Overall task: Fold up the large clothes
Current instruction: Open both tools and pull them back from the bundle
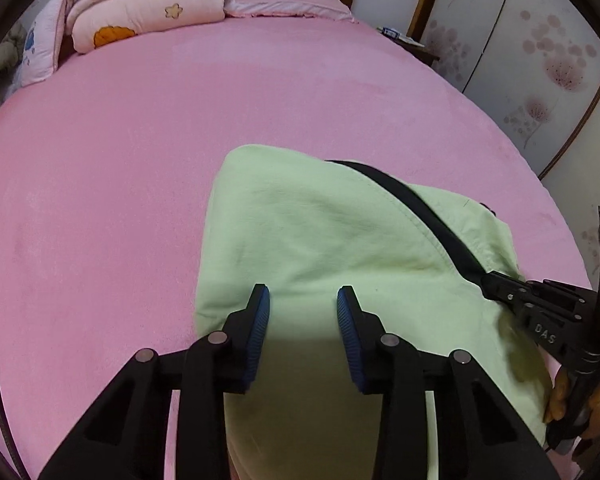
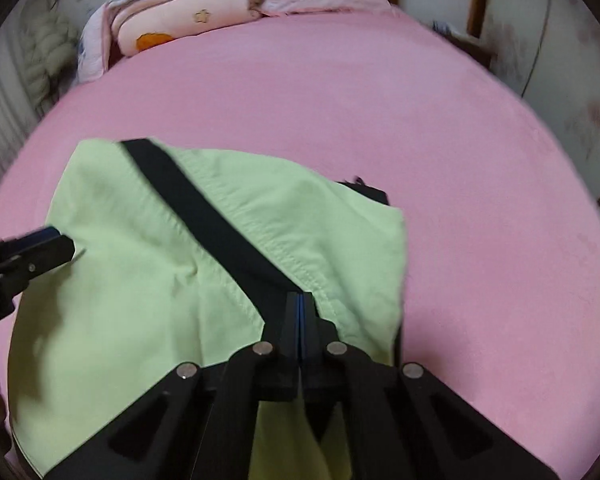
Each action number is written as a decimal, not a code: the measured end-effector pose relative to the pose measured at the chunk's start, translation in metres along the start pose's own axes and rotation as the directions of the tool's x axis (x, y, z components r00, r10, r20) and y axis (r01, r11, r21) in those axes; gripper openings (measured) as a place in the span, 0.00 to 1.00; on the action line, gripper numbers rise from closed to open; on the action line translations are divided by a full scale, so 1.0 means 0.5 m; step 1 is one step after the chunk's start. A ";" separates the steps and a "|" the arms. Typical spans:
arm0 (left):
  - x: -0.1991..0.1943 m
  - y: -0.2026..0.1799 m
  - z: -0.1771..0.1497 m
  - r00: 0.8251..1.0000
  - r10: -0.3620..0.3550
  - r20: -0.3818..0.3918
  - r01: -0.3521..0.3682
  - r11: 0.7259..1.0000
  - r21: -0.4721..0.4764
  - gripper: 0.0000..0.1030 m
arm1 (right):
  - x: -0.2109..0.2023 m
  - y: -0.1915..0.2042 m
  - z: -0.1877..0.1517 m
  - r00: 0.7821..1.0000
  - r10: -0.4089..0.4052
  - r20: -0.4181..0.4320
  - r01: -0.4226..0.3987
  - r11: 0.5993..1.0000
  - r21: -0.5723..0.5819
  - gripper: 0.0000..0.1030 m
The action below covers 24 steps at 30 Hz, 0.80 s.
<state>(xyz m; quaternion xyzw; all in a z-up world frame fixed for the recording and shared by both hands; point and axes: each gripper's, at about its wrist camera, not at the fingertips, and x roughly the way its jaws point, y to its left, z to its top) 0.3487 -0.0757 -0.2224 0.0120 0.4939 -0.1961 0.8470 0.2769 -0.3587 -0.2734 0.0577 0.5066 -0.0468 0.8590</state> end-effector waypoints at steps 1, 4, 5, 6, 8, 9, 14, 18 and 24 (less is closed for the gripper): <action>0.002 -0.001 -0.005 1.000 0.004 -0.002 -0.004 1.000 0.014 0.33 | 0.000 -0.002 -0.002 1.000 0.003 0.002 -0.003 1.000 -0.006 0.00; 0.007 -0.005 -0.011 1.000 0.019 -0.003 -0.019 0.999 0.044 0.33 | 0.004 -0.001 -0.002 1.000 -0.007 0.003 0.007 1.000 -0.016 0.00; 0.007 -0.006 -0.011 1.000 0.019 -0.003 -0.019 0.999 0.044 0.33 | 0.006 -0.002 0.000 1.000 -0.004 0.001 0.004 1.000 -0.010 0.00; 0.008 -0.006 -0.009 1.000 0.017 -0.003 -0.017 0.999 0.042 0.33 | 0.007 -0.001 0.002 1.000 -0.006 -0.001 0.006 1.000 -0.009 0.00; 0.005 -0.007 -0.005 1.000 0.017 -0.005 -0.017 0.999 0.036 0.33 | 0.008 0.014 0.013 1.000 -0.010 -0.006 0.010 1.000 -0.015 0.00; 0.003 -0.007 -0.005 1.000 0.019 -0.006 -0.019 0.999 0.034 0.33 | 0.002 0.018 0.009 1.000 -0.011 -0.010 0.010 1.000 -0.017 0.00; 0.006 -0.038 0.020 0.999 0.025 -0.032 -0.024 0.999 0.031 0.47 | -0.043 0.015 -0.010 1.000 -0.013 -0.020 0.013 1.000 -0.006 0.02; -0.031 -0.051 0.018 0.999 0.041 -0.017 -0.041 0.998 0.037 0.70 | -0.096 0.018 -0.020 0.999 0.040 0.001 -0.040 0.998 0.041 0.03; -0.106 -0.073 0.015 0.998 0.053 0.022 -0.054 0.997 0.055 0.73 | -0.196 0.030 -0.035 0.993 0.106 0.060 -0.111 0.990 0.084 0.05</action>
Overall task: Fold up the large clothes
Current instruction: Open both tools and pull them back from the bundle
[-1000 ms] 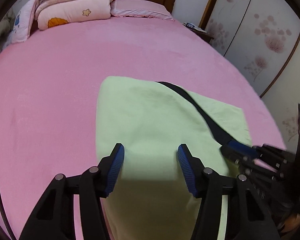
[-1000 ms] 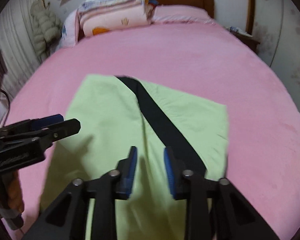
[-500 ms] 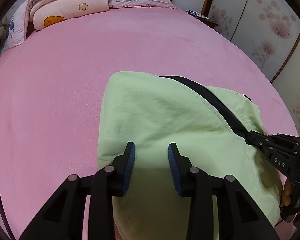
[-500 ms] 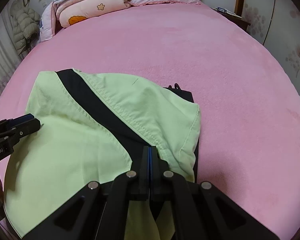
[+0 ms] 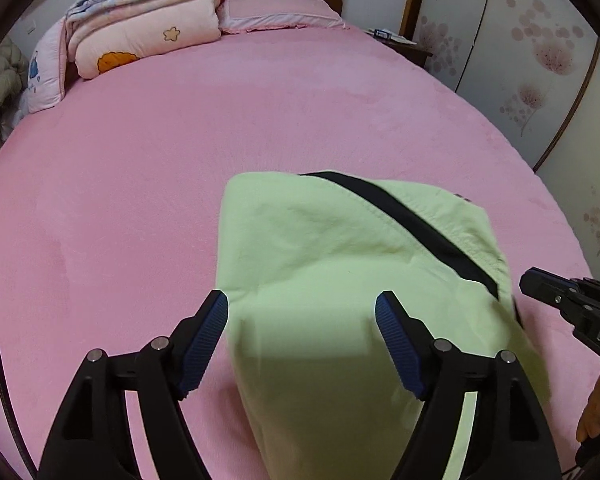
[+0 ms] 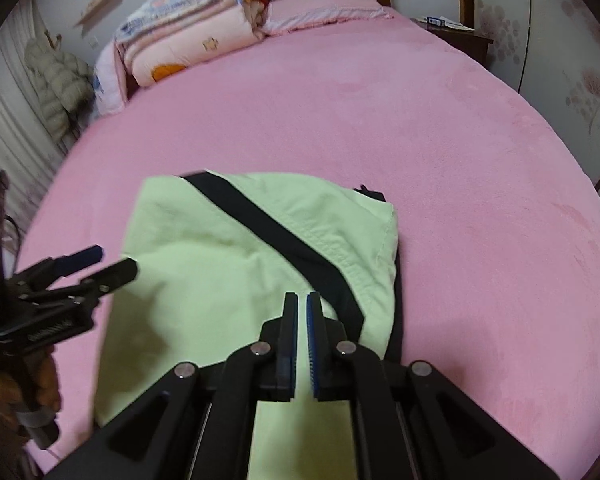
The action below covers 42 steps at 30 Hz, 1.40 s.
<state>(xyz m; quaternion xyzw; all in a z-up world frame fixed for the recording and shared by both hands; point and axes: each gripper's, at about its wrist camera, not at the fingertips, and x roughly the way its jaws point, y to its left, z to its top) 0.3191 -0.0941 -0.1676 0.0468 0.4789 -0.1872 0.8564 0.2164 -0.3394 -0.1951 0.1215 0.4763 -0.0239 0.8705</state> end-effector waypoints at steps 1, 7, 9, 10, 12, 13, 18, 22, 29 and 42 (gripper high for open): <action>-0.012 0.001 -0.002 1.000 -0.003 0.000 0.003 1.000 -0.008 0.73 | -0.016 0.005 -0.003 1.000 0.012 0.004 -0.012 1.000 0.004 0.08; -0.090 0.002 -0.026 0.999 -0.042 0.022 0.044 0.996 -0.073 0.88 | -0.103 0.032 -0.022 0.997 0.027 0.071 -0.028 0.999 0.021 0.48; -0.118 0.004 -0.039 0.999 -0.041 0.030 0.044 0.995 -0.085 0.91 | -0.127 0.035 -0.029 0.996 0.038 0.081 -0.041 0.999 0.035 0.54; -0.128 0.004 -0.045 0.998 -0.047 0.029 0.049 0.995 -0.090 0.91 | -0.135 0.034 -0.031 0.996 0.039 0.080 -0.042 0.998 0.040 0.56; -0.143 0.007 -0.057 0.998 -0.064 0.014 0.065 0.993 -0.098 0.91 | -0.154 0.035 -0.040 0.995 0.041 0.087 -0.044 0.998 0.039 0.60; -0.150 0.005 -0.062 0.997 -0.074 0.006 0.074 0.992 -0.107 0.91 | -0.162 0.035 -0.044 0.995 0.037 0.088 -0.041 0.999 0.035 0.61; -0.183 0.012 -0.096 0.995 -0.102 0.012 0.103 0.983 -0.154 0.91 | -0.202 0.039 -0.073 0.998 -0.003 0.069 0.003 1.000 0.010 0.62; -0.215 0.015 -0.130 0.995 -0.098 0.012 0.098 0.980 -0.172 0.91 | -0.243 0.048 -0.102 0.998 0.008 0.069 -0.007 1.000 -0.020 0.62; -0.259 0.019 -0.167 0.990 -0.138 0.005 0.136 0.965 -0.223 0.91 | -0.307 0.054 -0.139 0.997 0.055 0.053 -0.054 0.998 -0.029 0.71; -0.173 -0.014 -0.160 0.993 -0.066 -0.101 0.037 0.964 -0.265 0.93 | -0.228 0.006 -0.134 0.998 -0.049 -0.030 0.050 0.999 0.018 0.79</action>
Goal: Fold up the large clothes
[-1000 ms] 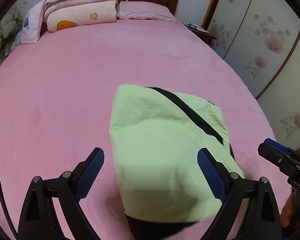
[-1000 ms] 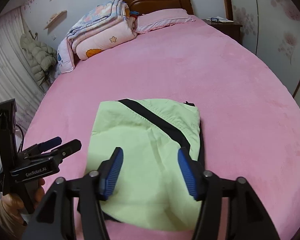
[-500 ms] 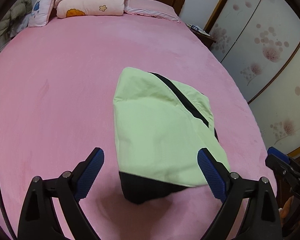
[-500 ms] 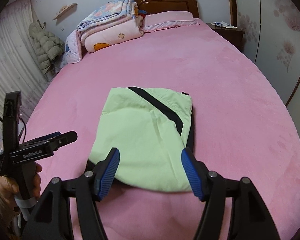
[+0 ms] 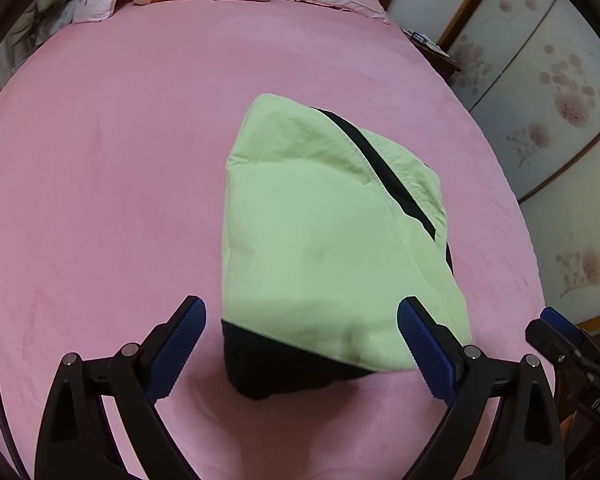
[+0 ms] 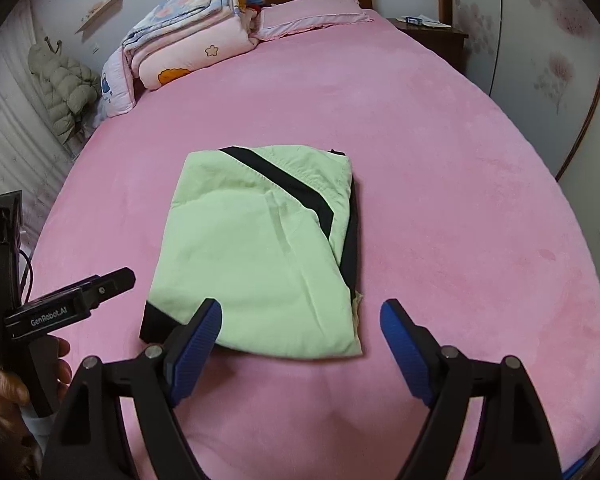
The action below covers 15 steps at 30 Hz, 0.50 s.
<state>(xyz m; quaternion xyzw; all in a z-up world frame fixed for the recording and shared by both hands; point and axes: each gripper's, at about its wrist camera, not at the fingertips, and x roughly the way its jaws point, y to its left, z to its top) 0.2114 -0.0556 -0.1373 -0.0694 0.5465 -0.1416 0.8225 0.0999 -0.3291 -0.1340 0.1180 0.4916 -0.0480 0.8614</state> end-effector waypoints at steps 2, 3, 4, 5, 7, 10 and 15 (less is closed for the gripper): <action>0.011 -0.006 0.005 1.000 0.004 -0.006 -0.004 1.000 0.002 0.93 | 0.010 0.007 0.005 1.000 -0.002 0.005 0.002 1.000 -0.023 0.81; 0.016 -0.008 0.007 1.000 0.006 -0.011 -0.006 1.000 0.005 0.93 | 0.016 0.010 0.009 1.000 -0.005 0.003 0.005 0.999 -0.038 0.87; 0.021 -0.009 0.008 1.000 0.011 -0.016 -0.011 1.000 0.007 0.93 | 0.021 0.012 0.011 1.000 -0.005 0.005 0.005 0.999 -0.053 0.93; 0.027 -0.009 0.008 1.000 0.017 -0.021 -0.016 1.000 0.006 0.93 | 0.024 0.013 0.012 1.000 0.000 0.010 0.000 0.998 -0.063 0.94; 0.038 -0.006 0.009 0.999 0.023 -0.030 -0.023 1.000 -0.001 0.93 | 0.034 0.010 0.016 1.000 0.012 0.012 -0.011 0.997 -0.077 0.94; 0.059 0.002 0.015 0.999 0.028 -0.044 -0.029 1.000 -0.002 0.93 | 0.061 -0.003 0.022 1.000 0.016 -0.001 -0.016 0.997 -0.077 0.94; 0.099 0.014 0.039 0.998 0.057 -0.020 -0.056 0.998 0.036 0.93 | 0.130 -0.035 0.039 0.995 0.065 -0.069 -0.069 0.996 -0.057 0.94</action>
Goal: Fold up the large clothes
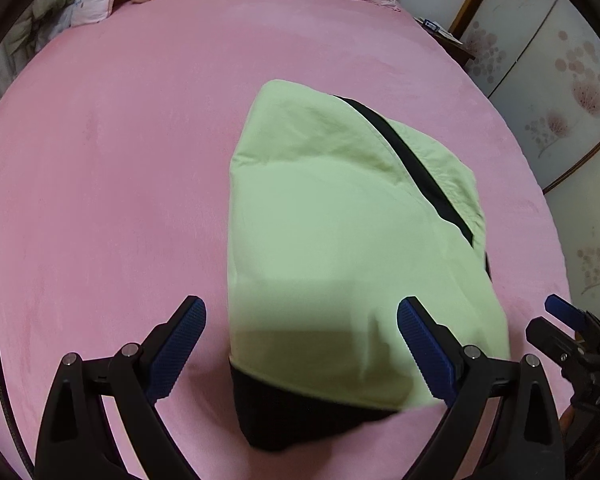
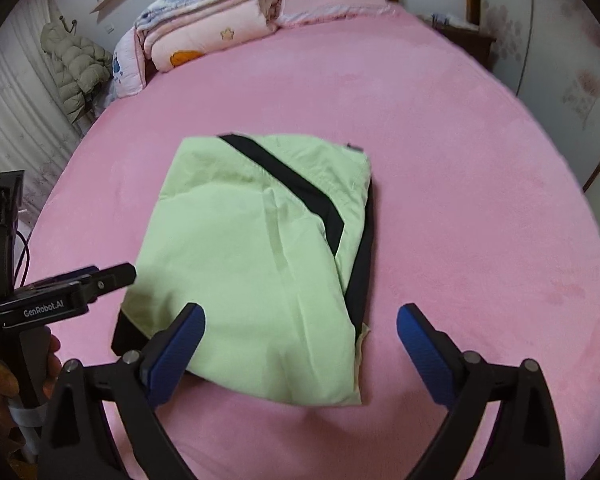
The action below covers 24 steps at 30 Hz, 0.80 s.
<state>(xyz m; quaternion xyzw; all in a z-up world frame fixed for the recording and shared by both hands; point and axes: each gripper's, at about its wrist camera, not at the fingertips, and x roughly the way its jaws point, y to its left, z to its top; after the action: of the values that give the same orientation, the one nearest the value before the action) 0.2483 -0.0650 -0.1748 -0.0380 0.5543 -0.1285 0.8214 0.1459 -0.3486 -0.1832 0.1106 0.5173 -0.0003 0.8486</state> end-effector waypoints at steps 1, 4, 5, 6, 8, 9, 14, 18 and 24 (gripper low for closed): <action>0.006 0.003 0.005 1.000 -0.006 0.003 0.006 1.000 0.002 0.93 | 0.016 -0.011 0.004 1.000 0.013 -0.003 -0.013 1.000 0.006 0.94; 0.033 0.017 0.024 0.999 -0.042 -0.008 0.042 0.999 0.000 0.93 | 0.061 -0.038 0.018 0.997 0.073 -0.039 -0.071 0.997 0.032 0.94; 0.046 0.023 0.030 0.998 -0.057 -0.022 0.057 0.998 -0.004 0.93 | 0.074 -0.046 0.022 0.995 0.089 -0.046 -0.087 0.995 0.043 0.94; 0.057 0.031 0.035 0.997 -0.067 -0.029 0.066 0.998 -0.013 0.93 | 0.088 -0.055 0.026 0.994 0.101 -0.052 -0.098 0.994 0.055 0.94; 0.078 0.046 0.043 0.994 -0.103 -0.041 0.101 0.994 -0.032 0.93 | 0.119 -0.073 0.036 0.988 0.135 -0.071 -0.129 0.989 0.078 0.94; 0.087 0.051 0.044 0.992 -0.111 -0.051 0.109 0.993 -0.039 0.93 | 0.131 -0.081 0.040 0.987 0.138 -0.076 -0.131 0.987 0.090 0.94; 0.139 0.087 0.053 0.975 -0.203 -0.090 0.195 0.977 -0.086 0.93 | 0.201 -0.138 0.050 0.965 0.225 -0.133 -0.198 0.962 0.190 0.93; 0.176 0.104 0.064 0.947 -0.302 -0.106 0.289 0.950 -0.121 0.93 | 0.254 -0.172 0.046 0.930 0.333 -0.155 -0.284 0.920 0.269 0.90; 0.229 0.121 0.074 0.896 -0.426 -0.126 0.403 0.899 -0.170 0.93 | 0.305 -0.148 0.056 0.861 0.475 -0.184 -0.423 0.868 0.262 0.58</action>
<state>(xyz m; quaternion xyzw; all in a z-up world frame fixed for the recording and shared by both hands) 0.3330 -0.0385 -0.2761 -0.2022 0.6052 -0.2645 0.7231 0.2330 -0.4085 -0.3186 0.3178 0.5735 0.1564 0.7387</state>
